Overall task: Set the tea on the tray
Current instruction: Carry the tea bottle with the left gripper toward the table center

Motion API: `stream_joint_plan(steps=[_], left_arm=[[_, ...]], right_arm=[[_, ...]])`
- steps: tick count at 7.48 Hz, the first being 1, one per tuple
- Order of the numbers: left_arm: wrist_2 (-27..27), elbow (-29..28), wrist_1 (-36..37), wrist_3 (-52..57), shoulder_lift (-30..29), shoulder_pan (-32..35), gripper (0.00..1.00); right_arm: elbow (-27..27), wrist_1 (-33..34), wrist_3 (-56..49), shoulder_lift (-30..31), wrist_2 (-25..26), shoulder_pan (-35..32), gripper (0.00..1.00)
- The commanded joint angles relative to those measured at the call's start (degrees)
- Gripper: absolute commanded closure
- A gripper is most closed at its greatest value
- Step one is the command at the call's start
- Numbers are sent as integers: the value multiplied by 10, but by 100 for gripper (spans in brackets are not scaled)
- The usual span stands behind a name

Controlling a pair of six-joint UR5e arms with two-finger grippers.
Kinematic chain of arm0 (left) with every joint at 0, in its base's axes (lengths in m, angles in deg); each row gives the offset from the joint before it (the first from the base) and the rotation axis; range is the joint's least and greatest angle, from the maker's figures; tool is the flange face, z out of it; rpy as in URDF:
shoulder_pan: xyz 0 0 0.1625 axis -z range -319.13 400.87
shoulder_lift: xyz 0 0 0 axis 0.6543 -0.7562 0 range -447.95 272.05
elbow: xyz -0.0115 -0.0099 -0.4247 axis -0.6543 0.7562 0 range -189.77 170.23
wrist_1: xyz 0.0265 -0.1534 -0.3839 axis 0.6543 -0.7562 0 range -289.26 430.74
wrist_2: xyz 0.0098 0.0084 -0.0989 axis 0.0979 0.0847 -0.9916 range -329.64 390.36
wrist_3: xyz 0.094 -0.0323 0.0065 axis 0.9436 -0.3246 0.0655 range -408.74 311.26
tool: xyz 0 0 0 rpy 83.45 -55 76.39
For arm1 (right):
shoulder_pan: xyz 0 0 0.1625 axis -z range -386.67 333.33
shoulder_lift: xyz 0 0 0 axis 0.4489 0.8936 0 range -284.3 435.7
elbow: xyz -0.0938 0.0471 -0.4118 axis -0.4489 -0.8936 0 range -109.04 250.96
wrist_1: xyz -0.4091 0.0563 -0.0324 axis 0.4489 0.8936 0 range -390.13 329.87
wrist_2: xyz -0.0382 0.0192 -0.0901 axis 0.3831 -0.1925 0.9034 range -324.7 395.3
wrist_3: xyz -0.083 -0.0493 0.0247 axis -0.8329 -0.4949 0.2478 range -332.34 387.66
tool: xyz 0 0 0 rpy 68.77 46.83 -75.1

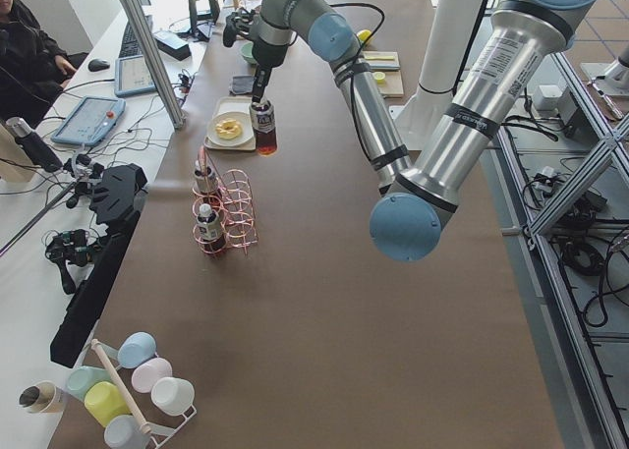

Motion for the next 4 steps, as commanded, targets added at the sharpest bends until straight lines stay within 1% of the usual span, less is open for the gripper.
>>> stream_joint_plan(steps=[1,2,3,4], left_arm=[[132,-7,14,-166,-92,-185,100],[173,-37,22,-208,-139,-241,100],[223,-81,39,-237,-198,-296,100],[262,-131,60,-244,-253,-343,100]], right_arm=[[3,-2,-2,11,-2,0,0],[10,-4,-4,21,-4,0,0],[12,-3,-4,21,-6,0,0],[12,-3,-4,21,-6,0,0]])
